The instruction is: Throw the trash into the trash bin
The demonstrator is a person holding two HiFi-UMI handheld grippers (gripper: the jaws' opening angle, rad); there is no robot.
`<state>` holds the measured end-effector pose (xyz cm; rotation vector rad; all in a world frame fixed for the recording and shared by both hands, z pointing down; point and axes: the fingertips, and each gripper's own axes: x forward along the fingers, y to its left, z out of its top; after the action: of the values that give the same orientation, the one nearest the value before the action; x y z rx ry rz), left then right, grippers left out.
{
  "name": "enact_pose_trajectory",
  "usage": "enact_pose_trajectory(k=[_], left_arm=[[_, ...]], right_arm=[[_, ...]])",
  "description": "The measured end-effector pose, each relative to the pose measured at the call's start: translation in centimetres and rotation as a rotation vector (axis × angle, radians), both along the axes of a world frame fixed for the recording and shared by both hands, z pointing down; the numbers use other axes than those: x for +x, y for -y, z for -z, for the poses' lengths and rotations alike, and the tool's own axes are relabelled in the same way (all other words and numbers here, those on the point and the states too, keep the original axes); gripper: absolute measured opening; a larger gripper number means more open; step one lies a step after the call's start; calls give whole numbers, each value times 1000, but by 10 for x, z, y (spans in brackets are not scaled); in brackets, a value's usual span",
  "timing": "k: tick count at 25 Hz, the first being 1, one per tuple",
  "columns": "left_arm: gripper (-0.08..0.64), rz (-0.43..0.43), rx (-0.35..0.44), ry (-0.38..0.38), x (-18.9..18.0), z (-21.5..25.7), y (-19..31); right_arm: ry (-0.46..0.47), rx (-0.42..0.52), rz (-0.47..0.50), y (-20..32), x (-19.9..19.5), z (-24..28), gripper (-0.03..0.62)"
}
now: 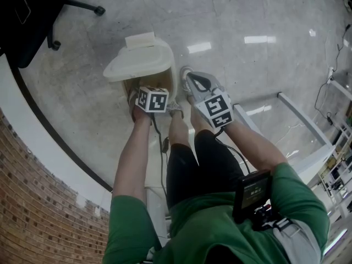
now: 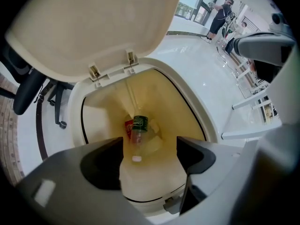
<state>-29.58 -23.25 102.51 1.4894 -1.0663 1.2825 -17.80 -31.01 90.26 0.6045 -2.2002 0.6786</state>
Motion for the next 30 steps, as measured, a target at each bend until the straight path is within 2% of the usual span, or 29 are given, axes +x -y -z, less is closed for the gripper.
enact_pose_trajectory(k=[4, 7, 14, 20, 23, 30], left_arm=[[363, 18, 73, -13, -1, 17, 6], [320, 29, 156, -17, -3, 40, 10], [171, 96, 469, -3, -9, 133, 31], [35, 197, 653, 36, -21, 219, 39], [6, 214, 719, 47, -28, 256, 48], [6, 213, 806, 41, -19, 338, 41]], right_arm=[[1, 5, 2, 2, -2, 6, 3], [5, 16, 9, 3, -6, 18, 3], [29, 62, 49, 6, -22, 64, 3], [60, 110, 95, 4, -34, 119, 3], [84, 148, 95, 10, -39, 148, 3], [130, 206, 74, 5, -30, 229, 3]])
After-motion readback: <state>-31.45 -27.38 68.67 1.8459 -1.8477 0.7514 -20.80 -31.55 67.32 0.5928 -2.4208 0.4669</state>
